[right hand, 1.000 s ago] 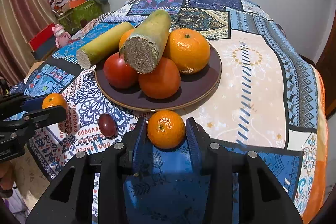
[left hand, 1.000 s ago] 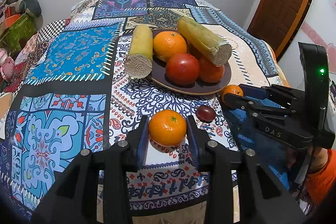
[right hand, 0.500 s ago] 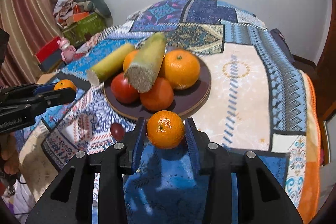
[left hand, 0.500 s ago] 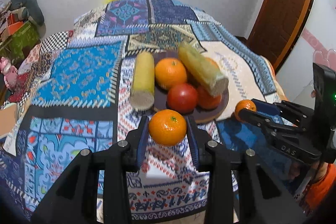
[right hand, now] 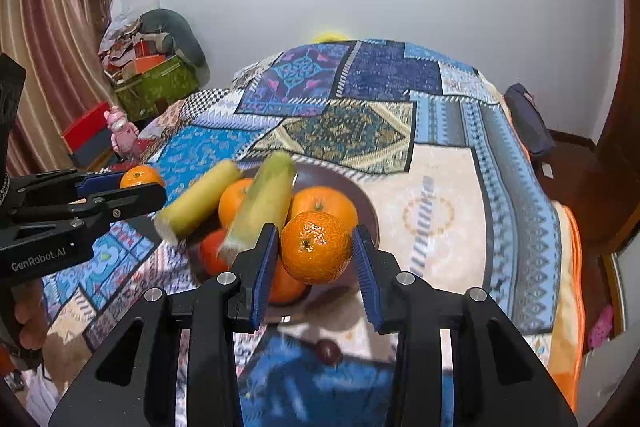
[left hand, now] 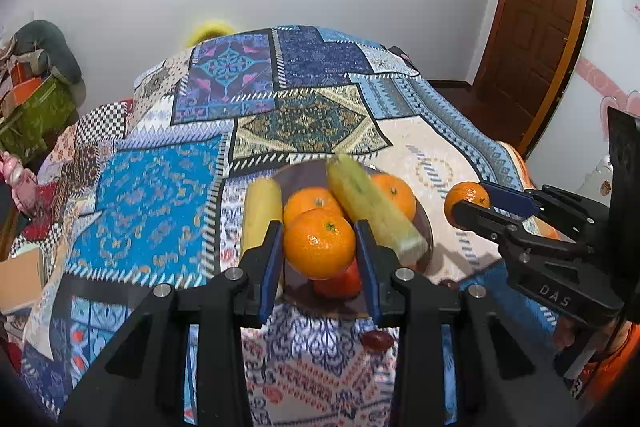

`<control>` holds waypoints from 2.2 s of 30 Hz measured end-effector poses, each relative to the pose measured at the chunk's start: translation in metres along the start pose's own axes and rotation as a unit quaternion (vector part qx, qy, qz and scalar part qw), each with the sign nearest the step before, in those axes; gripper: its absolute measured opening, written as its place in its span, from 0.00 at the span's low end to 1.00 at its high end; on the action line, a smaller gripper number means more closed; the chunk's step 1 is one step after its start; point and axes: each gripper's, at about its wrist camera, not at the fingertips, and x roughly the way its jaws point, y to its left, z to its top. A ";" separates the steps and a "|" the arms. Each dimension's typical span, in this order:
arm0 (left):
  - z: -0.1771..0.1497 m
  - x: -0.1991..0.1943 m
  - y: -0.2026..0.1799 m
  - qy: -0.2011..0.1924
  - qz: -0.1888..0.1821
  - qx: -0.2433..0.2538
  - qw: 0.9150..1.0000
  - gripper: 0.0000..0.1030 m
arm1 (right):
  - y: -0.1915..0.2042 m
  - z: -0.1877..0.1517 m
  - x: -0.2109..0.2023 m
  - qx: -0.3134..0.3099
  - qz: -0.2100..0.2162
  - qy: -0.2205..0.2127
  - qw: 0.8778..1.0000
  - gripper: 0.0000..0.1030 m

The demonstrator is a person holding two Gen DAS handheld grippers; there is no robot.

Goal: Organize fruits
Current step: 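Carry both mandarins with both grippers over the plate, then lower the mandarins onto the plate and open both grippers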

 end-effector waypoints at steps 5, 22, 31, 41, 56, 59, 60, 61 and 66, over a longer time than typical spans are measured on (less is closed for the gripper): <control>0.016 0.019 0.005 0.002 0.001 -0.010 1.000 0.34 | -0.006 0.014 0.012 0.008 0.007 -0.004 1.000 0.34; 0.047 0.081 0.014 0.009 0.017 -0.012 1.000 0.34 | -0.014 0.037 0.060 0.013 0.012 0.013 1.000 0.34; 0.046 0.103 0.020 0.018 0.008 -0.027 0.999 0.34 | -0.018 0.039 0.080 0.022 0.022 0.031 0.999 0.34; 0.043 0.111 0.024 0.024 0.004 -0.034 0.999 0.34 | -0.012 0.043 0.084 0.006 0.022 0.033 0.999 0.35; 0.037 0.077 0.022 0.006 0.009 -0.027 1.000 0.36 | -0.013 0.042 0.056 -0.001 0.014 0.014 1.000 0.35; 0.029 0.064 0.020 0.008 0.003 -0.027 1.000 0.36 | -0.012 0.036 0.043 -0.002 0.016 0.015 1.000 0.35; 0.026 0.060 0.020 0.009 0.003 -0.028 1.000 0.36 | -0.011 0.033 0.039 -0.004 0.017 0.016 1.000 0.35; 0.022 0.054 0.019 0.009 0.000 -0.031 0.999 0.36 | -0.011 0.031 0.036 -0.006 0.017 0.016 1.000 0.35; 0.005 0.034 0.015 0.012 -0.005 -0.034 0.999 0.36 | -0.004 0.014 0.014 -0.016 0.012 0.013 1.000 0.35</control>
